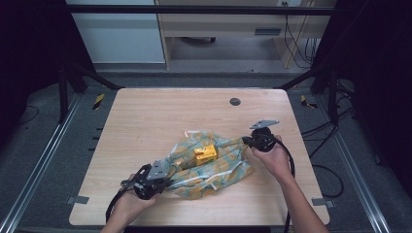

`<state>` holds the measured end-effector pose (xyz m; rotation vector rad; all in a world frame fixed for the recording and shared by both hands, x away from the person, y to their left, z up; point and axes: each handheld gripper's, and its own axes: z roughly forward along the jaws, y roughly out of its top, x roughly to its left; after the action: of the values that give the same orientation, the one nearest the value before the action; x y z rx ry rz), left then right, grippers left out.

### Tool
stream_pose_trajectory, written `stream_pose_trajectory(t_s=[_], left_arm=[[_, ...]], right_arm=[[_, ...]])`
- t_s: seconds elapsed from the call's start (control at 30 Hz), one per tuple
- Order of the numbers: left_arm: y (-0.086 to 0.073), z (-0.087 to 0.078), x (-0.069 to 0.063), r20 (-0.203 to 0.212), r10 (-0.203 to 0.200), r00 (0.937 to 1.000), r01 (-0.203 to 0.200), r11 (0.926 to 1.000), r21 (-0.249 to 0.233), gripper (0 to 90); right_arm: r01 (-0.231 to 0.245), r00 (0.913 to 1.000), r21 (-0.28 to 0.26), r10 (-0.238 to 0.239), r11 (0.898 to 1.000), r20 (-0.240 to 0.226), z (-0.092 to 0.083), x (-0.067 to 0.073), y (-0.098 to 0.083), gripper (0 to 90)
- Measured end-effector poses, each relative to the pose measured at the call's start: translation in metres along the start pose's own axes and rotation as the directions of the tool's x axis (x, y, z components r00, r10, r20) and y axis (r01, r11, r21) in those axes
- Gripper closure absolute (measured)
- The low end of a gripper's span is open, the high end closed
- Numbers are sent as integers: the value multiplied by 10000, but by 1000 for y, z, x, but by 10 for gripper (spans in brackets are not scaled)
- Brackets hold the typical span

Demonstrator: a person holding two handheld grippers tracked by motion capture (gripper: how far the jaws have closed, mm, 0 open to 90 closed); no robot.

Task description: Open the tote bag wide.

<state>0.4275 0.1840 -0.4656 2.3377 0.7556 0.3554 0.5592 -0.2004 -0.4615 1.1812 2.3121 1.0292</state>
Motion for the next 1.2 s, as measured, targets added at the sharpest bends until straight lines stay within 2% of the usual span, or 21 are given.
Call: stream_pose_trajectory(t_s=[0.17, 0.57, 1.2], left_arm=[[-4, 2, -2, -6, -15, 10000, 15, 9999, 106, 900], [-9, 8, -6, 34, 44, 10000, -45, 9996, 263, 900], [-12, 9, -5, -2, 41, 10000, -41, 9994, 354, 900]], right_arm=[[266, 9996, 258, -268, 9993, 94, 3, 1, -1, 900], [274, 9994, 664, -288, 9974, 195, 10, 1, -10, 900], [372, 9988, 898, -400, 9953, 294, 11, 2, -15, 900]])
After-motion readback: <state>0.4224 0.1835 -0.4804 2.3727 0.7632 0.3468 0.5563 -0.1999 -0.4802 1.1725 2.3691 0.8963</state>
